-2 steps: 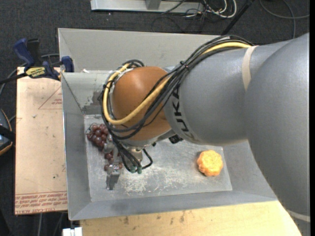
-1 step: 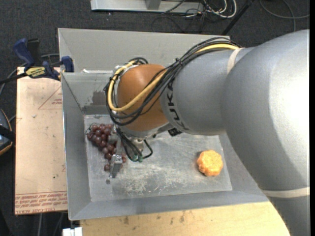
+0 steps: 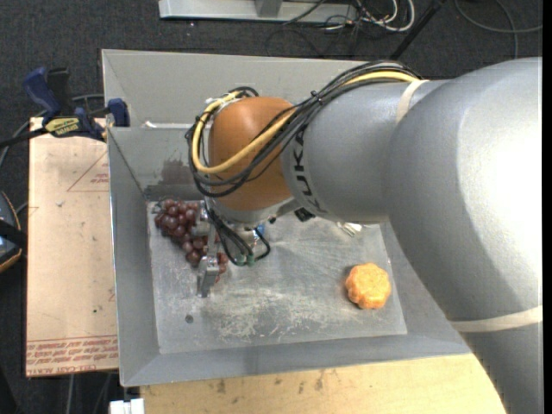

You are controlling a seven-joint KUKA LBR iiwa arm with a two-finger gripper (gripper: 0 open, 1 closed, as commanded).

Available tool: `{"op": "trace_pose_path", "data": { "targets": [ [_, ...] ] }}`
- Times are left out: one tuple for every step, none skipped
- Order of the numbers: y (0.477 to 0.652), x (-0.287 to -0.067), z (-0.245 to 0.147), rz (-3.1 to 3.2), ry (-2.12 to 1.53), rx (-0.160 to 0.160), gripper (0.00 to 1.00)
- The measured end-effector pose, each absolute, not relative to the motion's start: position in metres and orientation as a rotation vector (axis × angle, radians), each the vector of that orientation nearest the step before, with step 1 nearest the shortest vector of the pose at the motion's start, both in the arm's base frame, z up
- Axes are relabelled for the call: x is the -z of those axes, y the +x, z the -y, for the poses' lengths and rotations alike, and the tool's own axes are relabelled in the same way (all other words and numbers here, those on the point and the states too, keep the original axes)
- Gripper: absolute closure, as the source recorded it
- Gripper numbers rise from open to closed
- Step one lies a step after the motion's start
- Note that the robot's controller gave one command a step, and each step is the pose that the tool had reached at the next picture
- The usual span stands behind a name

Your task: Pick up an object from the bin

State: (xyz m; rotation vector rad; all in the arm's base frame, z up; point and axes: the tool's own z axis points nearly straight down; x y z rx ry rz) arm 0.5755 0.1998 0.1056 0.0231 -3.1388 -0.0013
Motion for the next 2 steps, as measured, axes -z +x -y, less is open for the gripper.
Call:
{"op": "trace_pose_path", "data": {
  "targets": [
    [0.596, -0.125, -0.202, 3.138, -0.185, 0.003, 0.0],
    [0.6, -0.094, -0.196, 3.061, -0.727, 0.007, 0.0]
  ]
}}
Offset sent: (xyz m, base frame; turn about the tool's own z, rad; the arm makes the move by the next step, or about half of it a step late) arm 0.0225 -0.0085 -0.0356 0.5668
